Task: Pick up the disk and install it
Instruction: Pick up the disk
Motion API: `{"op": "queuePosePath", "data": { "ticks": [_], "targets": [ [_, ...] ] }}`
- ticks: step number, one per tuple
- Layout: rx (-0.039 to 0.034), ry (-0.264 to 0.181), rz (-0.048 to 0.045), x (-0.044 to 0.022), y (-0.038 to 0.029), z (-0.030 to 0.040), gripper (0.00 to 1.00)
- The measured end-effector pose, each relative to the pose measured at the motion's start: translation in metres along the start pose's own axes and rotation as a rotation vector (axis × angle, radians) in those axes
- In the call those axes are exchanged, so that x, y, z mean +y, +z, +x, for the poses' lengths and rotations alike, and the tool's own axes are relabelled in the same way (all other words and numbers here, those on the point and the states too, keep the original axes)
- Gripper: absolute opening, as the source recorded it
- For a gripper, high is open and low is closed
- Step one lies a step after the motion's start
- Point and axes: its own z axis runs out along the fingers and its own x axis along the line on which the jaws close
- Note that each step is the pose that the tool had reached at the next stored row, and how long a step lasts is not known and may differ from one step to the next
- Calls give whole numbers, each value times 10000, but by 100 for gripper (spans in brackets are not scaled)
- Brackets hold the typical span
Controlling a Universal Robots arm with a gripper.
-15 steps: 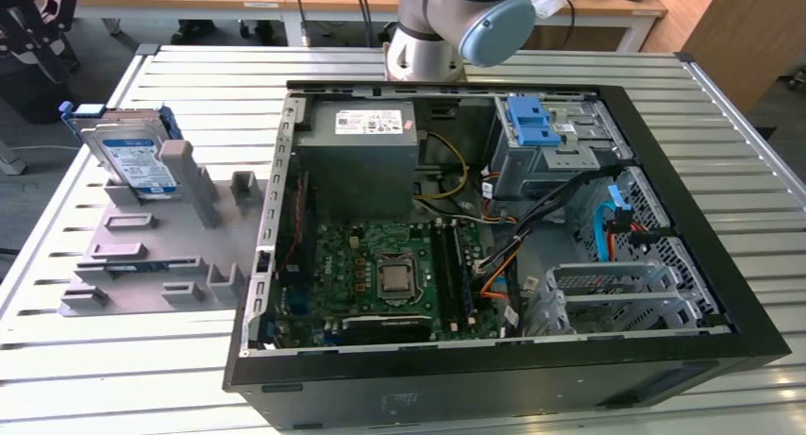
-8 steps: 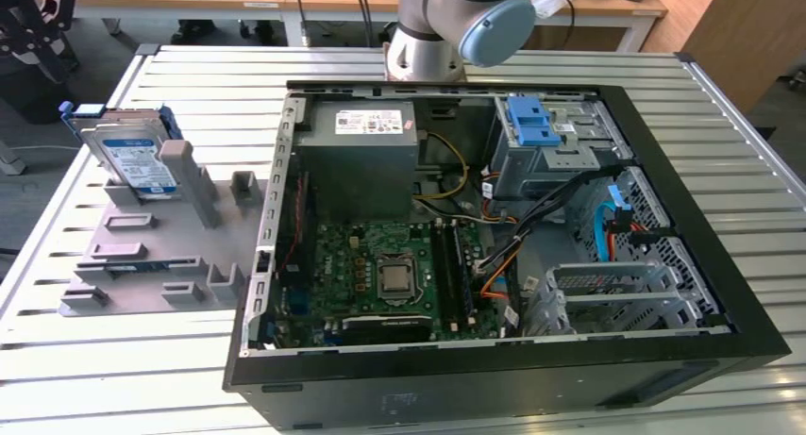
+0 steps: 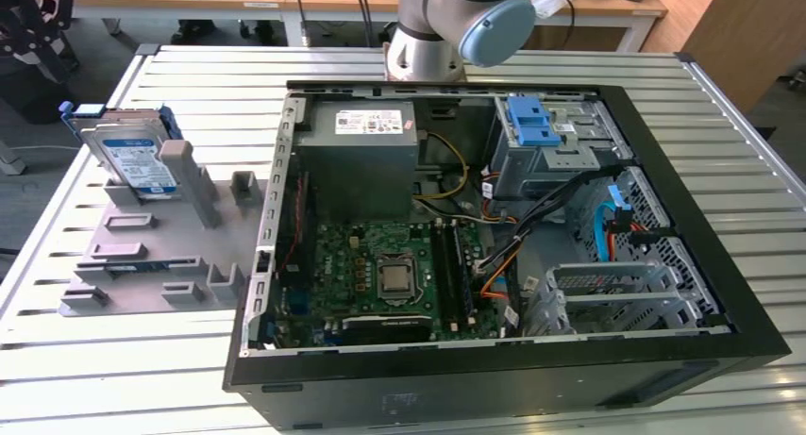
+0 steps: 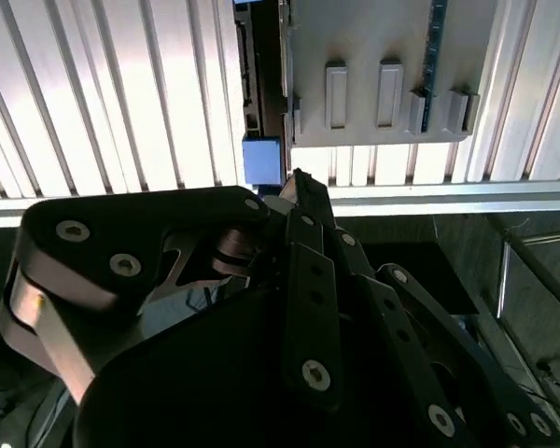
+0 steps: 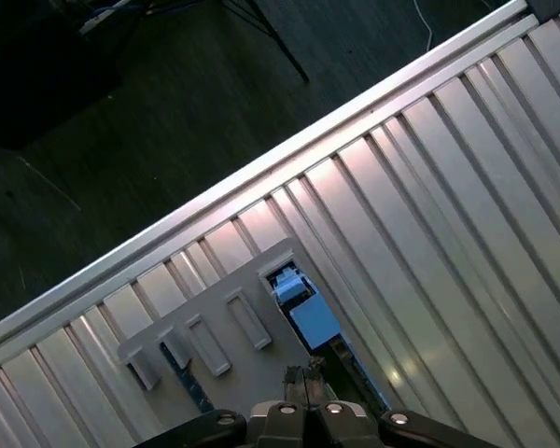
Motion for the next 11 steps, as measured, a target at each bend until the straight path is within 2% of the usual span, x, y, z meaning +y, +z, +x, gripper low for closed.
{"op": "queuePosePath", "data": {
  "ticks": [11],
  "targets": [
    [19, -1085, -20, 0, 1, 0, 11]
  ]
}}
